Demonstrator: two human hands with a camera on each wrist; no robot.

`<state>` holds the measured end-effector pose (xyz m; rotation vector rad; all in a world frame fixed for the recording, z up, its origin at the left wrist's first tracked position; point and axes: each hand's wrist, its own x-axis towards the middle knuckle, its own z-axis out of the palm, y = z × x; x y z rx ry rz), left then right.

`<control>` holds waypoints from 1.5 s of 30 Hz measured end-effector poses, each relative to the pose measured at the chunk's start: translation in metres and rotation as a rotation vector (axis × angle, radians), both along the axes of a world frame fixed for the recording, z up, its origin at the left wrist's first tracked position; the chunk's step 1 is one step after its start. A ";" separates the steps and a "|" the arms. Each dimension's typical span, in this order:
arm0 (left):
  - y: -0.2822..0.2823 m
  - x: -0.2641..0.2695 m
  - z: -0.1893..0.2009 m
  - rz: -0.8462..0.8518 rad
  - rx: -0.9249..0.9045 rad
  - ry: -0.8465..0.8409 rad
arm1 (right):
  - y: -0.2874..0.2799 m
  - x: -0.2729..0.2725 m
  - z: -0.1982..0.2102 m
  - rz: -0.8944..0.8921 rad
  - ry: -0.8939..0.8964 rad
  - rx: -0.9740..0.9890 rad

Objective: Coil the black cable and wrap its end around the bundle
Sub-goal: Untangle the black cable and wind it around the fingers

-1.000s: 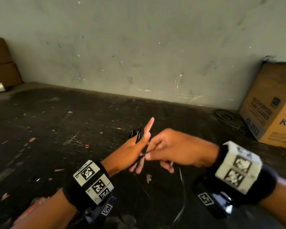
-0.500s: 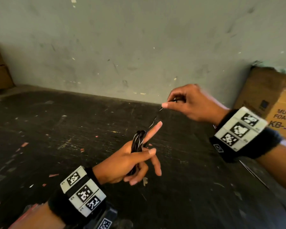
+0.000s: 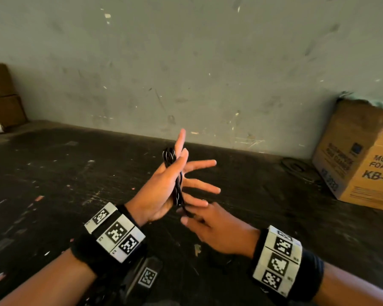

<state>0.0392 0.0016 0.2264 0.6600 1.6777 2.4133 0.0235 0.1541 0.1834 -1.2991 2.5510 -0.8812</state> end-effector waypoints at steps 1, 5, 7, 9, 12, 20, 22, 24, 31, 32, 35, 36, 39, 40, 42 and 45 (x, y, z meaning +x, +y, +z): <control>-0.001 0.000 0.000 0.047 -0.023 0.007 | -0.002 0.003 0.001 0.020 -0.026 0.051; -0.007 -0.002 -0.008 0.174 -0.196 0.061 | -0.008 0.018 0.014 0.097 -0.027 0.173; -0.008 0.002 -0.016 0.215 -0.381 0.135 | -0.011 0.022 0.027 0.096 0.002 0.191; -0.009 0.006 -0.025 0.209 -0.539 0.181 | -0.010 0.023 0.045 0.094 0.014 0.213; -0.015 0.013 -0.040 0.150 -0.588 0.103 | -0.004 0.023 0.080 0.101 0.048 0.239; -0.017 0.035 -0.044 -0.085 -0.715 0.035 | 0.011 0.014 0.146 0.126 0.246 0.235; -0.018 0.039 -0.045 -0.090 -0.686 0.071 | 0.015 0.006 0.154 0.131 0.285 0.188; -0.019 0.045 -0.038 -0.095 -0.637 0.163 | 0.017 -0.005 0.150 0.122 0.335 0.134; -0.016 0.050 -0.010 -0.132 -0.348 0.171 | 0.011 -0.031 0.074 0.036 0.180 -0.188; -0.015 0.049 -0.007 -0.152 -0.260 0.150 | 0.008 -0.030 0.061 0.026 0.154 -0.207; -0.012 0.038 0.002 -0.120 -0.068 0.100 | -0.004 -0.023 0.028 0.036 0.069 -0.234; -0.012 0.034 0.005 -0.079 -0.041 0.089 | -0.008 -0.021 0.019 0.043 0.055 -0.241; -0.013 0.021 0.014 0.070 -0.049 0.063 | -0.018 -0.012 0.010 0.036 0.046 -0.198; -0.014 0.017 0.015 0.106 -0.072 0.062 | -0.019 -0.008 0.014 0.045 0.074 -0.167; -0.016 0.013 0.015 0.151 -0.108 0.078 | -0.020 -0.002 0.024 0.060 0.091 -0.023; -0.018 0.007 0.014 0.201 -0.144 0.110 | -0.014 0.002 0.039 0.047 0.017 0.177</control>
